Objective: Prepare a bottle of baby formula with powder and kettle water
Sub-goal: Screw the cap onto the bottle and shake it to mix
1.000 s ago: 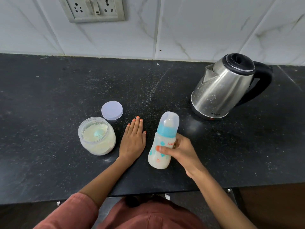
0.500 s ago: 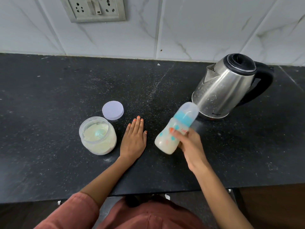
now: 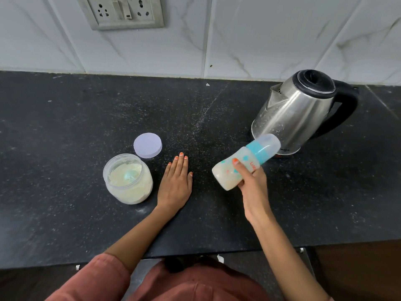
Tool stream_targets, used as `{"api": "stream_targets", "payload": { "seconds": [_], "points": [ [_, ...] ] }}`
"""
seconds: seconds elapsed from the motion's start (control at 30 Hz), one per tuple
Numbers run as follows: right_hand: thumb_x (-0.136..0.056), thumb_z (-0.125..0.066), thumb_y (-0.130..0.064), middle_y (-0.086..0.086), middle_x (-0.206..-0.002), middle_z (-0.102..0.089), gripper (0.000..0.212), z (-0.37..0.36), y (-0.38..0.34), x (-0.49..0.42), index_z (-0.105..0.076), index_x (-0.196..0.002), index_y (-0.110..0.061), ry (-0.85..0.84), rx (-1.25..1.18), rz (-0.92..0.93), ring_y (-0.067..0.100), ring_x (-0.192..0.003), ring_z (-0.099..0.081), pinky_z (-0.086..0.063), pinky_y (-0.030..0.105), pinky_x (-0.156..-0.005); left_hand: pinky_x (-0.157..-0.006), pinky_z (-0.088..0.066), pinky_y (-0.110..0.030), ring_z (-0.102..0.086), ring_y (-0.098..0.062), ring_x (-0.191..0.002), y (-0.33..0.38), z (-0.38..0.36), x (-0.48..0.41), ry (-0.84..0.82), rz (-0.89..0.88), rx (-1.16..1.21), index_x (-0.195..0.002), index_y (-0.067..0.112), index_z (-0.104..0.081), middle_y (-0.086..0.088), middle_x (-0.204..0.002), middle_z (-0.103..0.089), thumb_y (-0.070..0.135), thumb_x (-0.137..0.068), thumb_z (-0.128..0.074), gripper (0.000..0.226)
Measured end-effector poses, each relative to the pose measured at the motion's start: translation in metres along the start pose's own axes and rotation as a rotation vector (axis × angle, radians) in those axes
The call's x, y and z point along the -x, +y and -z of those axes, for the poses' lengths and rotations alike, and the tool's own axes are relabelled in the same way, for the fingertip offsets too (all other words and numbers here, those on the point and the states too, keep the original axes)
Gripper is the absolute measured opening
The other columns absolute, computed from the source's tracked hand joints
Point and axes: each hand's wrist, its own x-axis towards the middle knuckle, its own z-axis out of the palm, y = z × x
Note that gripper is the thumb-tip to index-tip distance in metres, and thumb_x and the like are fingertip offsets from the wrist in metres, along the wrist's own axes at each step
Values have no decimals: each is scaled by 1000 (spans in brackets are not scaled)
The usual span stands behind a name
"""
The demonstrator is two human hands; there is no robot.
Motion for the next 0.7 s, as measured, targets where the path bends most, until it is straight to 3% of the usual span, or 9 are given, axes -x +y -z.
{"api": "stream_targets", "payload": {
  "seconds": [0.07, 0.17, 0.37, 0.53, 0.6, 0.7],
  "points": [
    [-77, -67, -4, 0, -98, -68, 29, 0, 5, 9, -59, -100, -20, -139, 178, -10, 16, -95, -65, -52, 30, -85, -110, -13, -37, -28, -29, -136, 0, 1, 0, -3, 9, 3, -139, 1, -31, -15, -147, -30, 36, -90, -9, 64],
    [-70, -72, 2, -7, -86, -69, 32, 3, 5, 19, -62, -89, -22, -328, 396, -24, 1, -78, -67, -53, 15, -67, -109, -15, -39, -30, -30, -135, 1, 1, -1, -15, 8, 8, -138, 0, -32, -16, -146, -31, 35, -90, -11, 63],
    [-78, -67, -7, 0, -103, -67, 30, 0, 3, 0, -59, -102, -22, -57, 57, 10, 14, -101, -63, -50, 32, -89, -110, -12, -36, -25, -28, -138, 0, 1, 1, -9, 2, 15, -140, 1, -28, -14, -148, -27, 37, -90, -8, 65],
    [-69, -74, 0, -7, -89, -70, 32, 3, 5, 20, -64, -91, -21, -441, 479, -43, 3, -81, -68, -53, 17, -69, -110, -11, -36, -26, -29, -137, 1, 1, -1, -3, 2, 8, -139, 1, -29, -15, -148, -26, 37, -88, -7, 67],
    [-69, -74, 1, -7, -86, -70, 31, 5, 3, 17, -64, -88, -21, -392, 434, -22, 2, -77, -68, -54, 18, -70, -111, -10, -35, -23, -27, -138, 1, 1, -1, 3, 3, 12, -140, 2, -27, -14, -149, -24, 38, -87, -5, 68],
    [-76, -67, -4, -2, -95, -68, 25, 2, 0, 4, -62, -93, -22, -134, 91, -38, 10, -91, -65, -53, 31, -85, -111, -9, -35, -20, -26, -139, 1, 1, 0, 8, 2, 4, -141, 3, -24, -13, -150, -22, 39, -88, -3, 68]
  ]
}}
